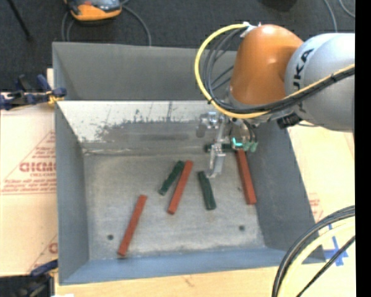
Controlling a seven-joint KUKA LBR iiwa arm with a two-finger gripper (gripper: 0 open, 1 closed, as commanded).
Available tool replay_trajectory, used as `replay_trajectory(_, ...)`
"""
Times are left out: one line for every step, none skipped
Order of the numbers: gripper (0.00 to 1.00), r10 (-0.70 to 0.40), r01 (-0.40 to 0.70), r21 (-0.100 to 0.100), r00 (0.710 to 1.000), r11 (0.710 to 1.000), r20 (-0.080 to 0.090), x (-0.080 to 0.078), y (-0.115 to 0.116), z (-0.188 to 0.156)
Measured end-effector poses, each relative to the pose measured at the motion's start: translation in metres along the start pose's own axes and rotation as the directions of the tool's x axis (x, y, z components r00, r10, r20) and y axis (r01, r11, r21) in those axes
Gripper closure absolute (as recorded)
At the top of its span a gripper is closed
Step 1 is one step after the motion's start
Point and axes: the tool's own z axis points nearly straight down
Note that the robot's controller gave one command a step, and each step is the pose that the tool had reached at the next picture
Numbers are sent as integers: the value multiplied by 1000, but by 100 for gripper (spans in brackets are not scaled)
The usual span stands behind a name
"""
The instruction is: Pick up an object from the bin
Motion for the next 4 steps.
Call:
replay_trajectory(0,0,0,0,1000,1000,8,-1,0,-5)
replay_trajectory(0,-71,71,4,997,997,14,-7,14,11)
replay_trajectory(0,-231,231,2,973,973,11,1,40,80)
replay_trajectory(100,-335,335,1,942,942,8,2,68,104)
